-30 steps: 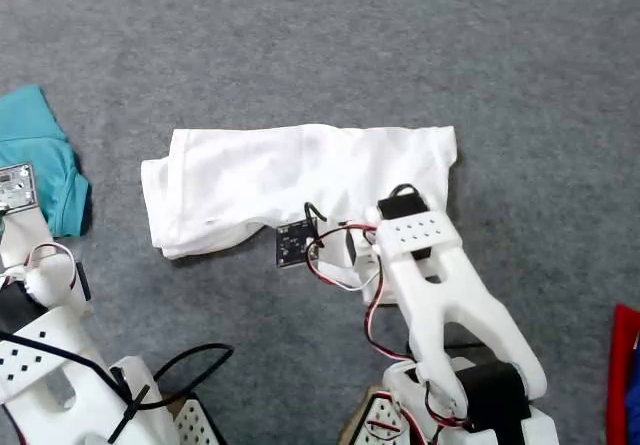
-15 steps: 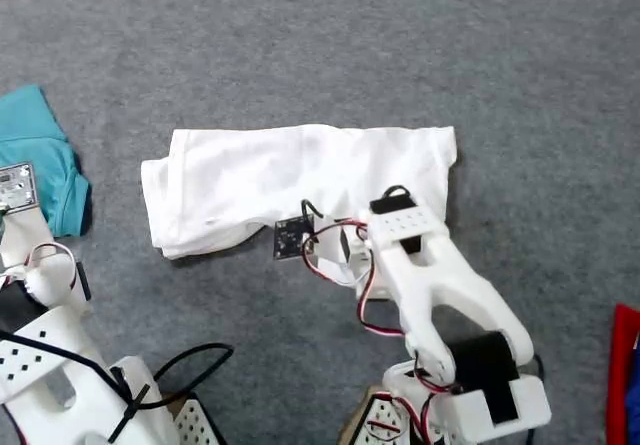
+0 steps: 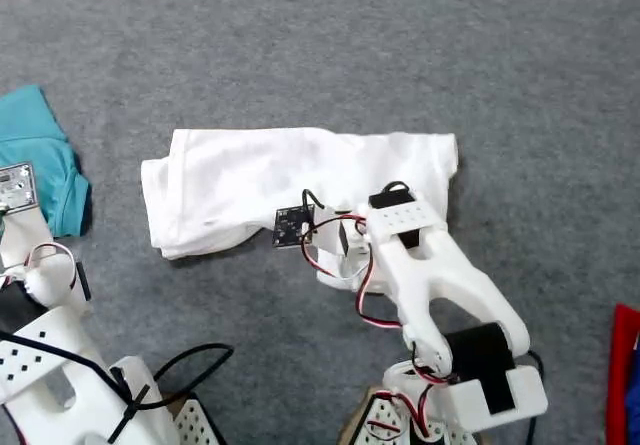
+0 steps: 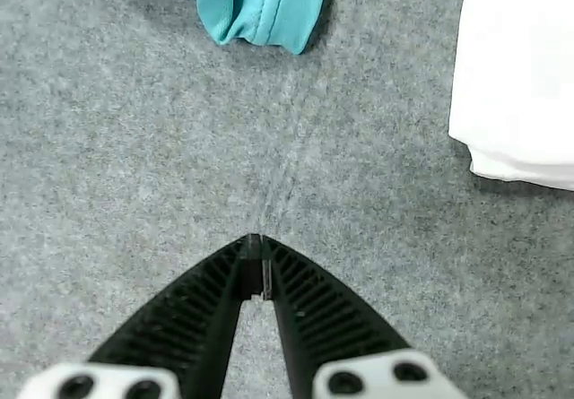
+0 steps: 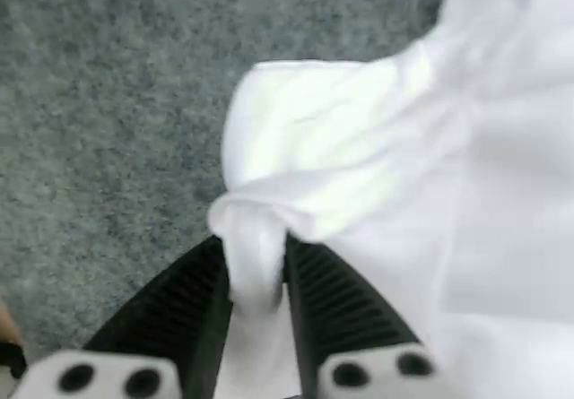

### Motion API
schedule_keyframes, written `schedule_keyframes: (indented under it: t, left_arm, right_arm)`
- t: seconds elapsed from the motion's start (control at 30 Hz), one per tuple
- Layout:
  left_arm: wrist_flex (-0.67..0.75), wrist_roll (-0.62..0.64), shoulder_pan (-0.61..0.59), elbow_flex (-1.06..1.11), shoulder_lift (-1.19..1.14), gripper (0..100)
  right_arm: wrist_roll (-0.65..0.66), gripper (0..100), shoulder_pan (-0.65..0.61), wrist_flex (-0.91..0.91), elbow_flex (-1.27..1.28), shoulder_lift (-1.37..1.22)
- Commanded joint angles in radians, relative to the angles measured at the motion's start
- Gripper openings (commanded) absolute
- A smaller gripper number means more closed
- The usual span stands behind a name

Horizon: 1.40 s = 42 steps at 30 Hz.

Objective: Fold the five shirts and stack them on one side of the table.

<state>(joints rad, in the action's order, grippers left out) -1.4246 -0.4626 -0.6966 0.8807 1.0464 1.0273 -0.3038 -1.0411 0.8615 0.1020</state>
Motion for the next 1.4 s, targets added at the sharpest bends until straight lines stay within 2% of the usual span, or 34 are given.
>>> schedule_keyframes:
  t: [0.0, 0.1, 0.27, 0.5, 0.73, 0.97, 1.23, 1.3, 1.37]
  left_arm:
    - [0.008, -0.002, 0.003, -0.014, -0.005, 2]
    - [0.006, -0.003, -0.002, -0.018, -0.005, 2]
    - [0.006, -0.003, -0.002, -0.015, -0.005, 2]
    - [0.006, -0.003, 0.002, -0.012, -0.005, 2]
    - [0.005, -0.003, -0.003, -0.011, -0.005, 2]
    - [-0.035, -0.003, 0.003, -0.020, -0.004, 2]
    - [-0.034, -0.003, 0.003, -0.021, -0.004, 2]
    - [-0.035, -0.012, 0.003, -0.021, -0.004, 2]
    - [-0.035, -0.028, -0.002, -0.021, -0.004, 2]
  right_arm:
    - [-0.038, 0.8, 0.008, -0.015, 0.001, -0.031]
    - [-0.048, 0.7, 0.053, -0.038, -0.041, -0.024]
    - [-0.041, 0.7, 0.122, -0.206, -0.254, -0.031]
    - [-0.006, 0.7, 0.124, -0.298, -0.507, -0.053]
    - [-0.009, 0.7, 0.128, -0.310, -0.748, -0.272]
    - [-0.006, 0.7, 0.124, -0.439, -1.064, -0.449]
    - [-0.011, 1.1, 0.094, -0.451, -1.270, -0.662]
    - [-0.011, 5.2, 0.091, -0.451, -1.297, -0.679]
    - [-0.011, 14.7, 0.090, -0.451, -1.314, -0.680]
